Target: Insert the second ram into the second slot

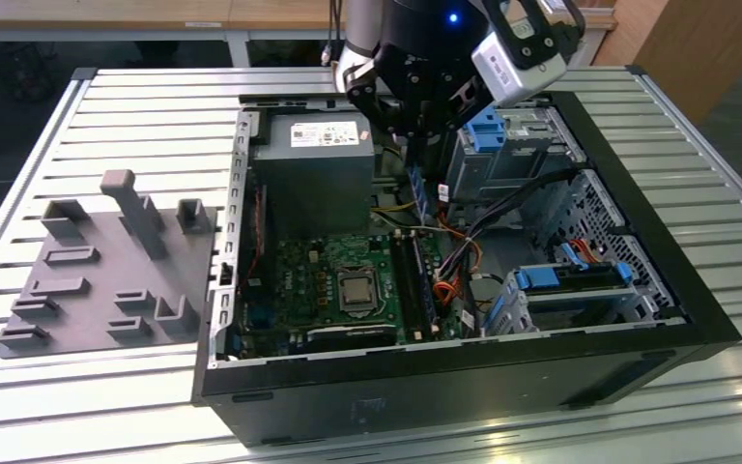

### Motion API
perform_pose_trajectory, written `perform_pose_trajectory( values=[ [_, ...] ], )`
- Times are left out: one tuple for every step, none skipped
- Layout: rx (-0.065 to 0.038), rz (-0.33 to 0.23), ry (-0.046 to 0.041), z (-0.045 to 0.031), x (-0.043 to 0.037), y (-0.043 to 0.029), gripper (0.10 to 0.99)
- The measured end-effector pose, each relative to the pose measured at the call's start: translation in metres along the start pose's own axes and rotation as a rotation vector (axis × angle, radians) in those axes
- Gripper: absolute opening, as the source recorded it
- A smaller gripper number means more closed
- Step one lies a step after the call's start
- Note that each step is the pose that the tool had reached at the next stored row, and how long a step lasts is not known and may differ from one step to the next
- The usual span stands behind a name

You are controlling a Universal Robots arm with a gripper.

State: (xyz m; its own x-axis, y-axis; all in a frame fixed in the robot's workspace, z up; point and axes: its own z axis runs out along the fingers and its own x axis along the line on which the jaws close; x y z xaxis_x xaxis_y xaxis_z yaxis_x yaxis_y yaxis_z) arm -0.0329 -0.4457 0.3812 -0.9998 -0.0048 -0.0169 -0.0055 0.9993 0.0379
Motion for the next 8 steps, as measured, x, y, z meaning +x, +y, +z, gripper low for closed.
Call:
perform_pose_trajectory(
  values=[
    [0.000, 0.000, 0.0001, 0.0004, 0.0000, 0.0000, 0.137],
    [0.000, 0.000, 0.0001, 0.0008, 0.0000, 0.0000, 0.137],
    [0.000, 0.000, 0.0001, 0.0011, 0.0000, -0.0001, 0.137],
    [0.000, 0.000, 0.0001, 0.0014, 0.0000, -0.0001, 0.137],
    [0.000, 0.000, 0.0001, 0.0017, 0.0001, -0.0001, 0.137],
    [0.000, 0.000, 0.0001, 0.0020, 0.0001, -0.0001, 0.137],
    [0.000, 0.000, 0.0001, 0.0023, 0.0001, -0.0002, 0.137],
    [0.000, 0.000, 0.0001, 0.0026, 0.0001, -0.0002, 0.137]
  ],
)
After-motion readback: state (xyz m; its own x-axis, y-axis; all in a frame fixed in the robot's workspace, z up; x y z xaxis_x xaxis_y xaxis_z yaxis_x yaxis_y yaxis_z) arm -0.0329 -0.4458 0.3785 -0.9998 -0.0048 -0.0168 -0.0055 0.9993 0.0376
